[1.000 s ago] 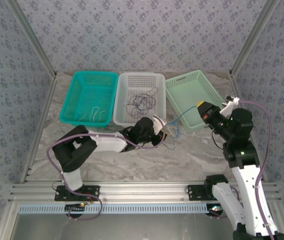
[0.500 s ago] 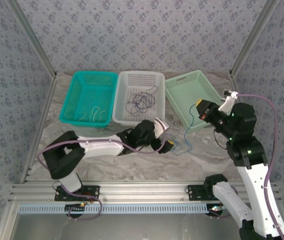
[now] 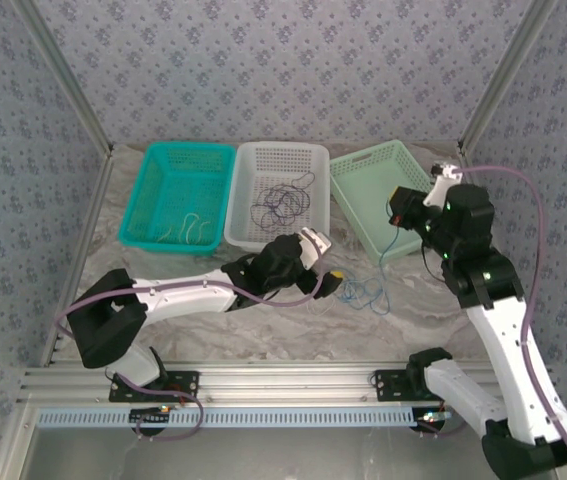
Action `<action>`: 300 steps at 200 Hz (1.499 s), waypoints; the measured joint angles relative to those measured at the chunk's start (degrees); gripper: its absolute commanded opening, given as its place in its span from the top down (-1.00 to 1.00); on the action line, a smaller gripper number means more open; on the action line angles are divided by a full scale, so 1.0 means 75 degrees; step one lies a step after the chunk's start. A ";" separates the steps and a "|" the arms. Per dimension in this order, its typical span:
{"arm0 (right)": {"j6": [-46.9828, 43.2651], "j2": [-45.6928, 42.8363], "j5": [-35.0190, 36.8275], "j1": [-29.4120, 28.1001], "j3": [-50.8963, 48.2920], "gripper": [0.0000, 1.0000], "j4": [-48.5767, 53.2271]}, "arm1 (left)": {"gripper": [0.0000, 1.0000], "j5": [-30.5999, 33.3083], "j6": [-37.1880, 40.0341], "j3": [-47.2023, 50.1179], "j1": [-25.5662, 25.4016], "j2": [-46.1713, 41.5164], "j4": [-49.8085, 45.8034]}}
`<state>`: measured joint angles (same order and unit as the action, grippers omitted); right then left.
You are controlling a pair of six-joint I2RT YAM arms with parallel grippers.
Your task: Untangle the cables
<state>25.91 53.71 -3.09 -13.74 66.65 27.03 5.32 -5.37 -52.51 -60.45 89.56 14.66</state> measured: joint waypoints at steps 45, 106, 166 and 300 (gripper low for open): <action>-0.0901 0.2349 0.0300 0.0740 0.0673 0.92 -0.0551 | -0.99 0.0659 0.0000 0.0198 0.0000 -0.0187 -0.0026; -0.1212 0.4800 0.0006 0.1343 0.1303 0.39 -0.0816 | -0.99 0.0901 -0.0064 0.0411 0.0268 -0.0685 -0.0079; -0.1734 0.4776 -0.0498 0.1332 0.1644 -0.94 -0.0510 | -0.99 0.0892 -0.0230 0.0411 0.0312 -0.0670 -0.0119; 0.0335 0.1364 -0.1378 -0.1040 -0.3389 -0.14 0.0583 | -0.99 0.0804 -0.0297 0.0425 0.0612 -0.0670 -0.0146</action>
<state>28.42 63.94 -13.43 -21.54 41.23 31.40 11.35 -7.60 -49.32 -55.86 84.53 13.56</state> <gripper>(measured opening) 0.587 0.994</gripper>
